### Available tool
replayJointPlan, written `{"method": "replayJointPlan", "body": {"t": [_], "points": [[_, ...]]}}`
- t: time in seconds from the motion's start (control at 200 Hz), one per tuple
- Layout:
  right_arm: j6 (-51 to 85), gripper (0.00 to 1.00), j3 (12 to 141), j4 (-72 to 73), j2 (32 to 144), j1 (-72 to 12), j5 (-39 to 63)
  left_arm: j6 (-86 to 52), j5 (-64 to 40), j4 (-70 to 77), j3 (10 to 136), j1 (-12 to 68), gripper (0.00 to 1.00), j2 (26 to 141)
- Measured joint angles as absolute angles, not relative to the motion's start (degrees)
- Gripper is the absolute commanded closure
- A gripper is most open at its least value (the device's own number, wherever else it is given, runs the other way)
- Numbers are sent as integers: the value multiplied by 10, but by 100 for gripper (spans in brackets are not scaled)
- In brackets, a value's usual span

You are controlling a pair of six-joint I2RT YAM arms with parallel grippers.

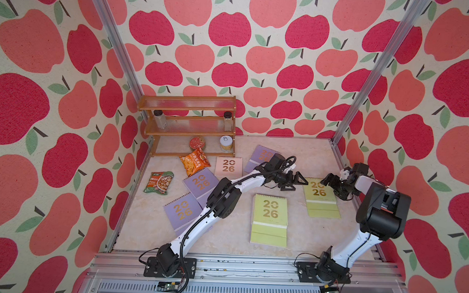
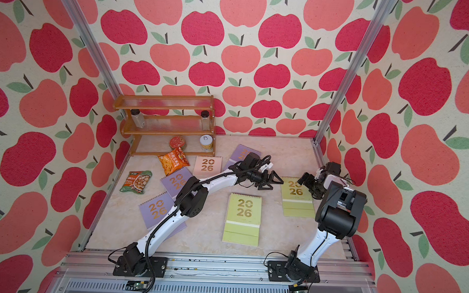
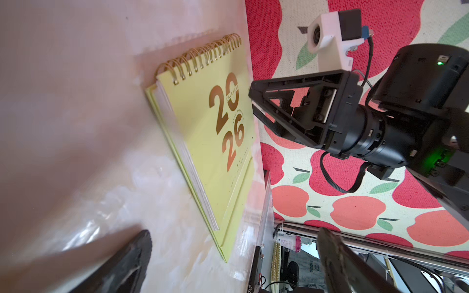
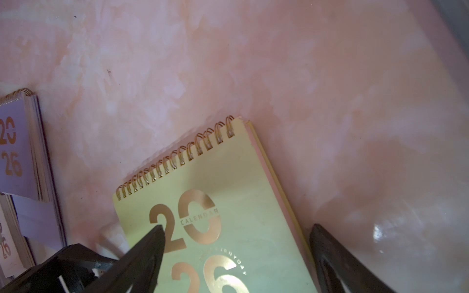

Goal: Stack the calendars
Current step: Pick up the calendar at the center of the board.

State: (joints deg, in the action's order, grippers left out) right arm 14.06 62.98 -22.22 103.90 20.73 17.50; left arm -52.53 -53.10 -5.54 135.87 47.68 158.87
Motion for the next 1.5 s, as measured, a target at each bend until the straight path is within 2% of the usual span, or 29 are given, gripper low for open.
{"method": "replayJointPlan", "body": {"t": [0.375, 0.63, 1.501], "points": [[138, 11, 608, -217, 1025, 206, 201, -515, -526, -117, 1383, 477, 1, 1587], [157, 12, 575, -226, 1005, 198, 268, -531, -527, -117, 1384, 483, 1, 1588], [162, 20, 522, -163, 986, 211, 340, -561, -529, -112, 1385, 468, 1, 1590]]}}
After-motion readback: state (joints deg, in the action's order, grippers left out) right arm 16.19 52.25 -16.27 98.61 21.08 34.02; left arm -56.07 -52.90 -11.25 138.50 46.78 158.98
